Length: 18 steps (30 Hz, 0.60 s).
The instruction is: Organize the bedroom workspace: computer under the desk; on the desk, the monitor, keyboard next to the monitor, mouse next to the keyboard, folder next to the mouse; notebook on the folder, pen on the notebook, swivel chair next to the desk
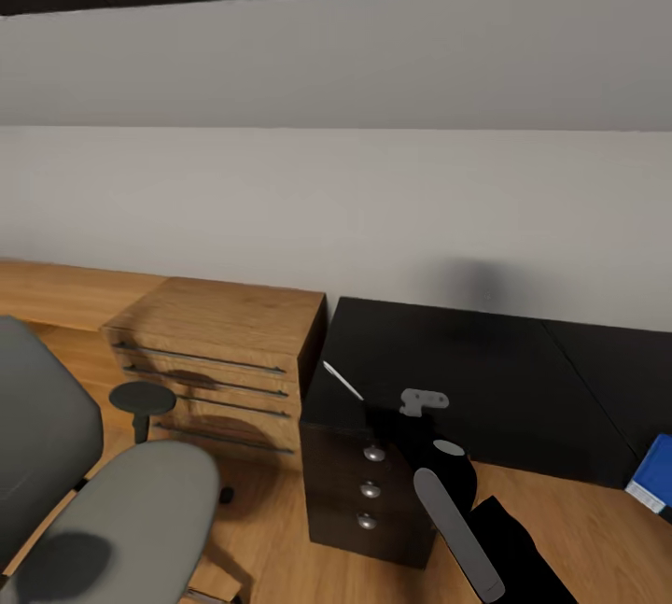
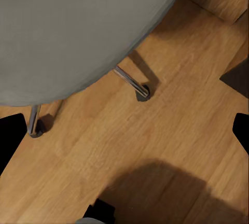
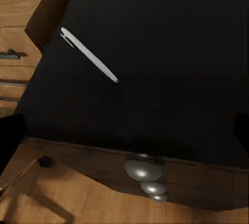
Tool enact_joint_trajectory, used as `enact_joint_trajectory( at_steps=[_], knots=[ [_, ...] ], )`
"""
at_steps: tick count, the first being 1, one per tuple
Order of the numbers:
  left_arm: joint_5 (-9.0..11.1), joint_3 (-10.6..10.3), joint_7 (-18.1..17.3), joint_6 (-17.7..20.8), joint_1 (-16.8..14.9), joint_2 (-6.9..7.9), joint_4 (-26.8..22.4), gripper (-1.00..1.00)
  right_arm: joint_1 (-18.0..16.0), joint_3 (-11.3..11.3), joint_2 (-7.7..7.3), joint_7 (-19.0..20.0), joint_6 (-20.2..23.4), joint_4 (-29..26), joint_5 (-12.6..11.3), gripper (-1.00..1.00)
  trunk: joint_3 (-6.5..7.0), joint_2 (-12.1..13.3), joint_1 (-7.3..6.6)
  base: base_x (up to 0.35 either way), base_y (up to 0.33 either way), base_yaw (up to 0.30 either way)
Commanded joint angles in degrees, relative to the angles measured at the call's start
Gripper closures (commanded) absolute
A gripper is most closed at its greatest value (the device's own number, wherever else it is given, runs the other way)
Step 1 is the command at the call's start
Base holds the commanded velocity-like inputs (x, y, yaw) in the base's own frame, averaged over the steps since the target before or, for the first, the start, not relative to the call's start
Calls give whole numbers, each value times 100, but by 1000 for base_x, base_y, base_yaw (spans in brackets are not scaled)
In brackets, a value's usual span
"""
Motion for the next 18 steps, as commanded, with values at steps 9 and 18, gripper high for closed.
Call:
enact_joint_trajectory(
  at_steps=[9, 18],
  knots=[
    [32, -20, 45, 22, 0, 7, -14, -100, -6, 8, -14, -63, 7, -8, -53, -100, -5, -3, 4, 316, -55, 97],
    [30, -26, 45, 22, 0, -4, -14, -100, -6, 5, -8, -63, -28, 115, -29, -100, -5, -3, 4, 69, -44, 144]
  ],
)
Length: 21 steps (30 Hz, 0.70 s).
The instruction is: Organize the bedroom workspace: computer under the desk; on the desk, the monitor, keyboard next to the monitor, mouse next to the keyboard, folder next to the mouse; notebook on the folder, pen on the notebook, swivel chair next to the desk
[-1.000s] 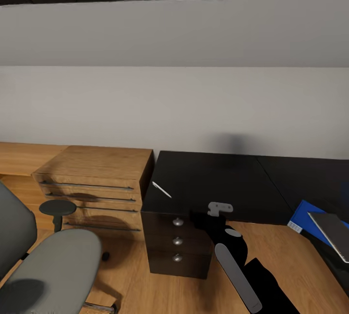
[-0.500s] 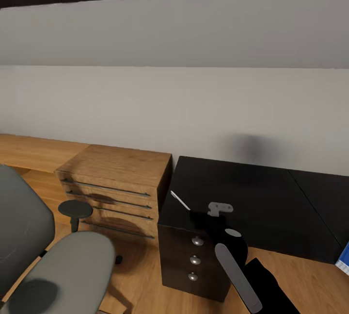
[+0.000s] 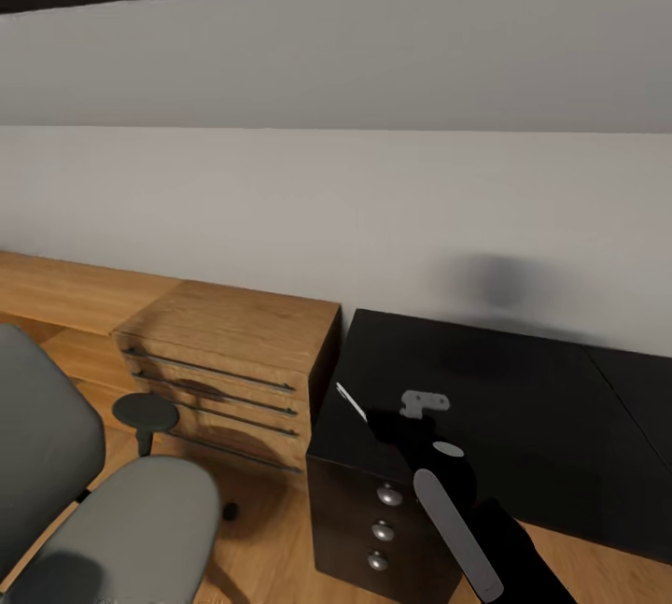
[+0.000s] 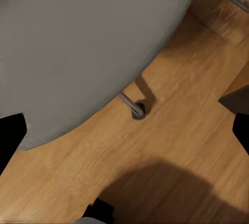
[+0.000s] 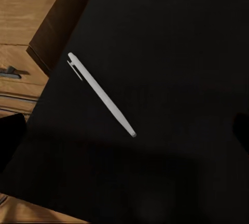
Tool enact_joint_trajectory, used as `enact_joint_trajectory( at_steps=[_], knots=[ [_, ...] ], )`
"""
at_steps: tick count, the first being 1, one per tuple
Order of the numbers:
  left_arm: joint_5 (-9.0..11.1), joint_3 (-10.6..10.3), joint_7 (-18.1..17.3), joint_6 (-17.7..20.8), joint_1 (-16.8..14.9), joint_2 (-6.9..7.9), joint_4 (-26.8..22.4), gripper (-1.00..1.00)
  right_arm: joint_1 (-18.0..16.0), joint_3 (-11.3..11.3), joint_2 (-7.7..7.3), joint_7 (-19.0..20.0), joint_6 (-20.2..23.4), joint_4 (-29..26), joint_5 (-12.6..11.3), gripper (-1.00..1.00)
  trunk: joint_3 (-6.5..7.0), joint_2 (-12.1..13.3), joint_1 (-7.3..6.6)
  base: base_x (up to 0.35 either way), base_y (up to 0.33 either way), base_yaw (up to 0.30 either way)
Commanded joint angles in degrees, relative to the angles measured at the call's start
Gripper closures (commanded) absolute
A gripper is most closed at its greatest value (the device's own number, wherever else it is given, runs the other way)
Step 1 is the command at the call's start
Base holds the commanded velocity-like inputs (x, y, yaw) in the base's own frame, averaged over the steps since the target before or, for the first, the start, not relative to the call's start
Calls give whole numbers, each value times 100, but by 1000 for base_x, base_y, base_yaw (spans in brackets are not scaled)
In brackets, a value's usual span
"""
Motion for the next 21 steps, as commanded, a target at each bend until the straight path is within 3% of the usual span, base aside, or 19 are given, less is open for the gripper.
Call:
enact_joint_trajectory(
  at_steps=[1, 10, 21],
  knots=[
    [31, -21, 45, 22, 0, 7, -14, -100, -6, 14, -6, -58, 1, -7, -52, -100, -5, -4, 1, 3, -2, 268],
    [32, -23, 39, 22, 0, 9, -14, -100, -6, 15, -6, -58, -27, 0, -51, -100, -5, -4, 1, 24, -21, 273],
    [32, -22, 37, 22, 0, 9, -14, -100, -6, 14, -6, -58, -29, 0, -51, -100, -5, -4, 1, 189, -163, 260]
  ],
)
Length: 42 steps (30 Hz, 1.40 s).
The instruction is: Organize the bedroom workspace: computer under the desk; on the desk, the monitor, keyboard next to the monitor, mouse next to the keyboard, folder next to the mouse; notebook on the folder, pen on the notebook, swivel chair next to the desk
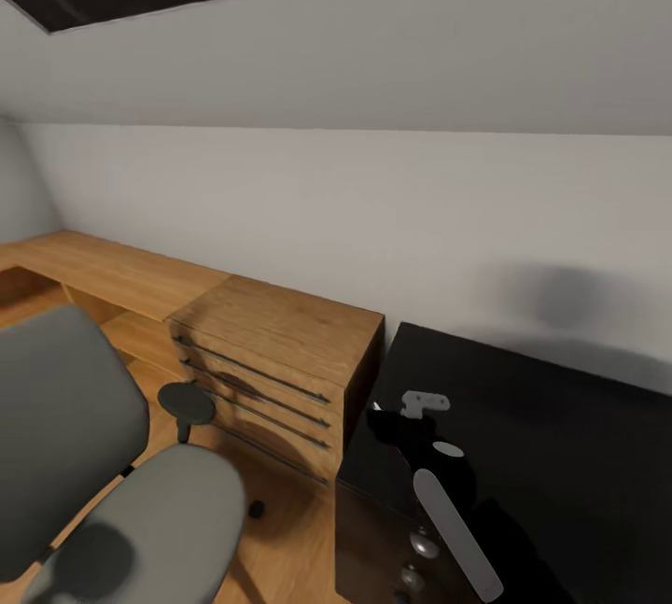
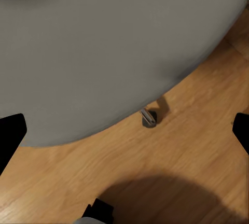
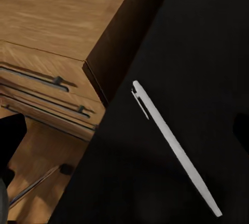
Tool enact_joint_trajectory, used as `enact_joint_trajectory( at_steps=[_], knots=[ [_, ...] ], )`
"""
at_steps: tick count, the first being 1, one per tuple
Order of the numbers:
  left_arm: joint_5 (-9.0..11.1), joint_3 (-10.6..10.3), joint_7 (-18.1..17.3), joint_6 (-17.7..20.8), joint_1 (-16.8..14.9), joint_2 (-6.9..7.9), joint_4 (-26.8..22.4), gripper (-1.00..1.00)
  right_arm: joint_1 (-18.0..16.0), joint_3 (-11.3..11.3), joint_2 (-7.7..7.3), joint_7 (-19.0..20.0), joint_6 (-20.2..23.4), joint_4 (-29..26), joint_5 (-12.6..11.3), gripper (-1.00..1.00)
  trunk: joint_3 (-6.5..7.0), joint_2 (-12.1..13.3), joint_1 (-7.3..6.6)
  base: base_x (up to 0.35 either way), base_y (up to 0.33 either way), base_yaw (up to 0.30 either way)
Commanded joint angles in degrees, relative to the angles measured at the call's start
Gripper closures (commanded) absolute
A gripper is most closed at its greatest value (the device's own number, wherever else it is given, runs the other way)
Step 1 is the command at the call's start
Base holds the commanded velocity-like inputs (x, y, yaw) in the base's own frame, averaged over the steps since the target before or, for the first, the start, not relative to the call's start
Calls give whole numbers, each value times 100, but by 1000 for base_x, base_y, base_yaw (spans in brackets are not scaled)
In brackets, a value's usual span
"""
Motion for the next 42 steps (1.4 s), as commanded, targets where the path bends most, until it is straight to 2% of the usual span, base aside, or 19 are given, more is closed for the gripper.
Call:
enact_joint_trajectory(
  at_steps=[1, 17, 18, 23, 30, 31, 34, 37, 40, 42],
  knots=[
    [30, -18, 45, 24, 0, 6, -16, -100, -6, 14, -8, -58, 6, -9, -53, -100, -5, -3, 3, 220, -195, 121],
    [23, -14, 34, 8, 0, 1, -43, -100, -6, 21, -24, -27, 6, -2, -36, -100, -5, -3, 3, 65, -59, 21],
    [22, -38, 31, 16, 0, -8, -173, -100, -12, 21, -22, -14, 11, 323, 249, -100, -5, -3, 3, 0, 0, 0],
    [22, -44, 35, 57, 0, -12, -690, -100, -186, 22, 50, -6, 23, 943, 525, -100, -5, -3, 3, 0, 0, 0],
    [20, -52, 42, 416, 0, -30, -1192, -100, -1014, 27, 194, 57, 37, 1915, 628, -100, -5, -3, 3, 0, 0, 0],
    [17, -53, 45, 581, 0, -33, -1338, -100, -1276, 26, 210, 126, 39, 2248, 636, -100, -5, -3, 3, 0, 0, 0],
    [15, -54, 51, 797, 0, -39, -1568, -100, -1651, 25, 225, 316, 38, 2798, 650, -100, -5, -3, 3, 0, 0, 0],
    [13, -55, 64, 1116, 0, -45, -2182, -100, -2461, 27, 240, 1065, 8, 4129, 683, -100, -5, -3, 3, 0, 0, 0],
    [13, -57, 68, 1331, 0, -46, -2433, -100, -2705, 29, 247, 1414, -25, 4618, 764, -100, -5, -3, 3, 0, 0, 0],
    [13, -60, 70, 1591, 0, -44, -2648, -100, -2848, 30, 259, 1736, -57, 4983, 918, -100, -5, -3, 3, 0, 0, 0]
  ],
)
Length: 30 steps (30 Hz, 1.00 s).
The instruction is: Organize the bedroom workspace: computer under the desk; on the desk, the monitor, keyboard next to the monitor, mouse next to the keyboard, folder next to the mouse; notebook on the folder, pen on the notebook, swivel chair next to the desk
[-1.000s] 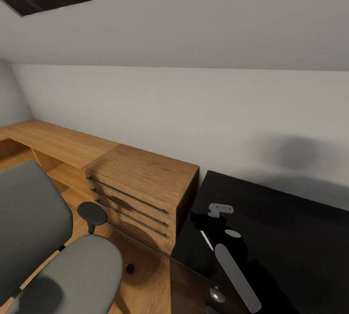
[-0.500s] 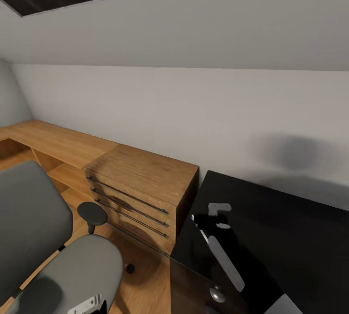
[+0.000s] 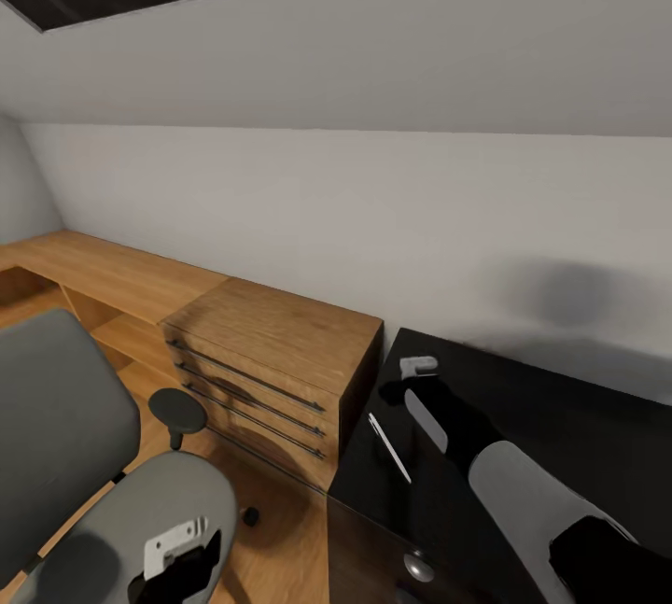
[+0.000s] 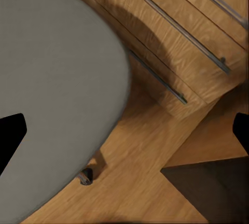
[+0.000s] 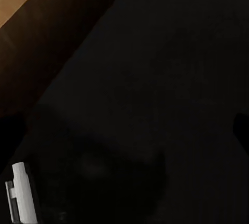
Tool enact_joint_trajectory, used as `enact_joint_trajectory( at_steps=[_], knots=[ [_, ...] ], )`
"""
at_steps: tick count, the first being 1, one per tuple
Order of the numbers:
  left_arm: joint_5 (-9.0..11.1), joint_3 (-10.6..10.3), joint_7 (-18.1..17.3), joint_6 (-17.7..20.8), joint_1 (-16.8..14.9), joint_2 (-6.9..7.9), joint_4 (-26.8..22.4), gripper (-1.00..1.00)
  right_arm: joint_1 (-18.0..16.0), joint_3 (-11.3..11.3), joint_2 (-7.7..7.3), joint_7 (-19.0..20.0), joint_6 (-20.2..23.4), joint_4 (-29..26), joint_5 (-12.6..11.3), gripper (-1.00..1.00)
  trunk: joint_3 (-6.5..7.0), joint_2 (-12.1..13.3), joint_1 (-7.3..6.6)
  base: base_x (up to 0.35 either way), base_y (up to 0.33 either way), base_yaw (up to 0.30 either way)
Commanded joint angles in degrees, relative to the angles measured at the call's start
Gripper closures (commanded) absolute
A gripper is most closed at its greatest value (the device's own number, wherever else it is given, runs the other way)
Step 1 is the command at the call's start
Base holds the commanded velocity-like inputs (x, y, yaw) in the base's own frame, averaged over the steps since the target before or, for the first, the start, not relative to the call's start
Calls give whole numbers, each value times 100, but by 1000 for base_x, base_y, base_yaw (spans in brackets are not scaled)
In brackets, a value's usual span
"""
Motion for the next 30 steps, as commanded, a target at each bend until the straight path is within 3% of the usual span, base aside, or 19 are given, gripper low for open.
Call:
enact_joint_trajectory(
  at_steps=[1, 7, 9, 10, 14, 18, 19, 24, 27, 30],
  knots=[
    [55, -14, 52, 96, -1, 5, -75, -100, -37, 29, 7, 42, 9, 92, 5, -100, -5, -4, 0, 0, 0, 0],
    [56, -23, 54, 389, 2, -75, -280, -100, -134, 35, 131, 428, 16, 544, 461, -100, -5, -4, 0, 0, 0, 0],
    [55, -25, 54, 449, 6, -244, -312, -100, -147, 73, 166, 563, 24, 679, 605, -100, -5, -4, 0, 0, 0, 0],
    [56, -24, 54, 517, -3, -371, -325, -100, -148, 178, 185, 824, 22, 738, 659, -100, -5, -4, 0, 0, 0, 0],
    [62, 5, 60, 810, -46, -445, -333, -100, -119, 245, 169, 1281, -25, 777, 705, -100, -5, -4, 0, 0, 0, 0],
    [63, 67, 56, 854, -51, -445, -334, -100, -105, 253, 159, 1339, -33, 780, 705, -100, -5, -4, 0, 0, 0, 0],
    [67, 205, 55, 864, -53, -448, -334, -100, -79, 256, 159, 1348, -36, 780, 705, -100, -5, -4, 0, 0, 0, 0],
    [71, 339, 54, 870, -53, -458, -334, -100, -55, 256, 149, 1355, -37, 783, 711, -100, -5, -4, 0, 0, 0, 0],
    [72, 335, 62, 857, -54, -556, -325, -100, -27, 291, 201, 1333, 13, 852, 739, -100, -5, -4, 0, 0, 0, 0],
    [72, 335, 62, 857, -54, -562, -325, -100, -27, 291, 201, 1333, 13, 852, 739, -100, -5, -4, 0, 0, 0, 0]
  ],
)
